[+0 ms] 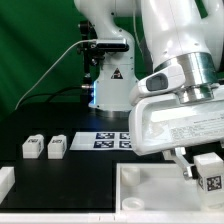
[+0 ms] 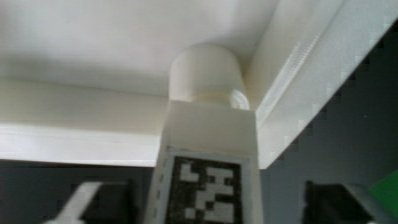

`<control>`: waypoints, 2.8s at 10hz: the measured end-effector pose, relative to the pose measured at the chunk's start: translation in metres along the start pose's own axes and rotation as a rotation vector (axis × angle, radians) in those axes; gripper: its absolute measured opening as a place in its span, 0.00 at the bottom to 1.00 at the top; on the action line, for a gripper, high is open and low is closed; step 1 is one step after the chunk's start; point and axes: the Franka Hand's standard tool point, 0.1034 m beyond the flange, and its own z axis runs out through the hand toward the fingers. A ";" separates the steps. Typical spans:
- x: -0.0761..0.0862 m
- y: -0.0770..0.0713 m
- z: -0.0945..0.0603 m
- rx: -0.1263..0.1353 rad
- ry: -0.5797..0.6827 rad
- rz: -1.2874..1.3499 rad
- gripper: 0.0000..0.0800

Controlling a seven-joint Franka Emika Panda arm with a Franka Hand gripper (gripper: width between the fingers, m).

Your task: Assemble one leg

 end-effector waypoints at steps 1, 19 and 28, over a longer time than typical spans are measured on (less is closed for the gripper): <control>0.000 0.000 0.000 0.000 0.000 0.000 0.71; 0.015 -0.001 -0.006 0.152 -0.567 0.080 0.81; 0.006 0.004 0.008 0.122 -0.497 0.081 0.36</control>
Offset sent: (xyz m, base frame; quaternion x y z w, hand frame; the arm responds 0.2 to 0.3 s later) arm 0.0000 0.0000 0.0000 0.0000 0.0000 0.0000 1.0000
